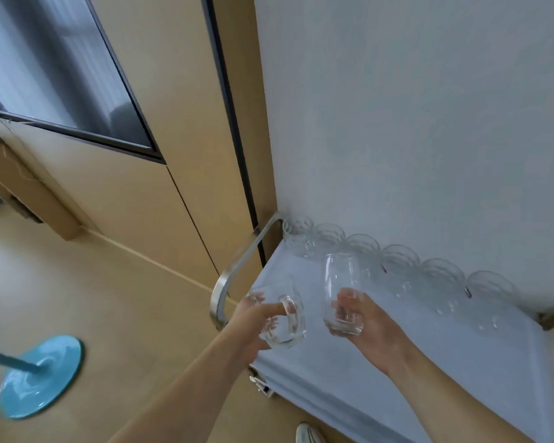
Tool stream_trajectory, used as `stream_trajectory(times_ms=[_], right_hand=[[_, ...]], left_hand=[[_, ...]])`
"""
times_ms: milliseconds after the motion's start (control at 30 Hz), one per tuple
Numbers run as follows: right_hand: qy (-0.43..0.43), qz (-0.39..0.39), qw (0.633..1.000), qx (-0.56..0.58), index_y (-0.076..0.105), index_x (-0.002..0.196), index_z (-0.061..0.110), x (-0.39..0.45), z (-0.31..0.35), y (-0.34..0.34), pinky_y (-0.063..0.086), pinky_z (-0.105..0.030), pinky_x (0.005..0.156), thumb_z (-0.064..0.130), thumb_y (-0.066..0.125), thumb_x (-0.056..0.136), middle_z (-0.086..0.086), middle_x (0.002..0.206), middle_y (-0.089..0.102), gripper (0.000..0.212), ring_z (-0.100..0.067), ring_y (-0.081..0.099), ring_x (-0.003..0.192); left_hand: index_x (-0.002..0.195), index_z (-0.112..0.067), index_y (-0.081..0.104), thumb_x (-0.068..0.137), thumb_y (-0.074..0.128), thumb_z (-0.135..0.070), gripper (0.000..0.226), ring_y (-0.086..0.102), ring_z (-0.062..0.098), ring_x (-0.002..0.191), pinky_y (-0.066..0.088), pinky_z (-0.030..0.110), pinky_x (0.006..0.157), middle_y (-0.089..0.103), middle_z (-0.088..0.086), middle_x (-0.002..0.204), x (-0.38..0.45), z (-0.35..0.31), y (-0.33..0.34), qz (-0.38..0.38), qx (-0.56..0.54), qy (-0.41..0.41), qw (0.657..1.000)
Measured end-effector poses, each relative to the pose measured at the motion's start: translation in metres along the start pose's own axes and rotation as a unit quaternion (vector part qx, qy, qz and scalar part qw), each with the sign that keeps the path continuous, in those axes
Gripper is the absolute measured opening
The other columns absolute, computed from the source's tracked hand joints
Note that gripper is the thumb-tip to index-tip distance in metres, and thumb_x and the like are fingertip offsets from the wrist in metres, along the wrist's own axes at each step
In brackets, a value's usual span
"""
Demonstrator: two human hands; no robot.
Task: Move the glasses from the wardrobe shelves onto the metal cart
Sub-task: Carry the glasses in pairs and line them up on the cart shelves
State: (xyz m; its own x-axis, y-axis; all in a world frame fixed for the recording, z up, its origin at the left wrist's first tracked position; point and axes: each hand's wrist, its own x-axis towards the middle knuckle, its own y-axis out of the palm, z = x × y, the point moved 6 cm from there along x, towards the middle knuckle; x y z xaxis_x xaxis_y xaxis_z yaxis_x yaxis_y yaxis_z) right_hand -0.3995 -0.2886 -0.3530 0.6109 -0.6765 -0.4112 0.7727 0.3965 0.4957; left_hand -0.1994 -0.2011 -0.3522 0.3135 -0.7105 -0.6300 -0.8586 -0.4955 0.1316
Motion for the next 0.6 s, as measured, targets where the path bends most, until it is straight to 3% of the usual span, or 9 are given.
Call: stream_trajectory(times_ms=[100, 167, 333, 467, 600], right_hand=[[0.02, -0.053, 0.998, 0.018, 0.058, 0.123, 0.015, 0.034, 0.003, -0.019, 0.055, -0.037, 0.07, 0.026, 0.093, 0.054, -0.007, 0.092, 0.063, 0.079, -0.019, 0.064, 0.075], [0.032, -0.05, 0.998, 0.021, 0.055, 0.129, 0.015, 0.053, 0.004, -0.027, 0.054, -0.035, 0.072, 0.022, 0.093, 0.057, -0.008, 0.096, 0.063, 0.081, -0.02, 0.062, 0.078], [0.051, -0.067, 0.995, 0.044, 0.057, 0.131, 0.018, 0.09, 0.001, -0.055, 0.047, -0.04, 0.09, 0.008, 0.083, 0.067, -0.012, 0.116, 0.066, 0.071, -0.026, 0.065, 0.098], [0.074, -0.055, 0.995, 0.046, 0.057, 0.133, 0.02, 0.115, -0.004, -0.068, 0.051, -0.034, 0.086, 0.005, 0.083, 0.066, -0.012, 0.119, 0.065, 0.073, -0.024, 0.066, 0.1], [0.076, -0.047, 0.994, 0.067, 0.056, 0.134, 0.019, 0.129, -0.012, -0.074, 0.048, -0.031, 0.087, 0.003, 0.081, 0.067, -0.012, 0.115, 0.064, 0.074, -0.022, 0.064, 0.101]], left_hand=[[0.13, -0.026, 0.048, 0.048, 0.099, -0.02, 0.096, 0.058, 0.03, 0.111, 0.048, 0.057, 0.098, 0.058, 0.006, 0.123, 0.029, -0.018, 0.007, -0.031, 0.031, 0.007, 0.999], [0.132, -0.026, 0.044, 0.051, 0.097, -0.018, 0.097, 0.052, 0.027, 0.116, 0.04, 0.058, 0.104, 0.054, 0.001, 0.126, 0.052, -0.023, 0.01, -0.045, 0.046, -0.005, 0.998], [0.128, -0.022, 0.041, 0.055, 0.097, -0.014, 0.092, 0.053, 0.016, 0.11, 0.043, 0.039, 0.089, 0.054, -0.001, 0.125, 0.099, -0.028, 0.016, -0.072, 0.073, -0.003, 0.995], [0.129, -0.027, 0.036, 0.055, 0.098, -0.012, 0.098, 0.051, 0.018, 0.11, 0.042, 0.035, 0.085, 0.051, -0.008, 0.117, 0.126, -0.03, 0.02, -0.092, 0.114, -0.001, 0.989], [0.133, -0.027, 0.036, 0.058, 0.096, -0.009, 0.098, 0.057, 0.013, 0.104, 0.042, 0.024, 0.066, 0.056, -0.005, 0.12, 0.148, -0.032, 0.023, -0.112, 0.141, -0.007, 0.984]])
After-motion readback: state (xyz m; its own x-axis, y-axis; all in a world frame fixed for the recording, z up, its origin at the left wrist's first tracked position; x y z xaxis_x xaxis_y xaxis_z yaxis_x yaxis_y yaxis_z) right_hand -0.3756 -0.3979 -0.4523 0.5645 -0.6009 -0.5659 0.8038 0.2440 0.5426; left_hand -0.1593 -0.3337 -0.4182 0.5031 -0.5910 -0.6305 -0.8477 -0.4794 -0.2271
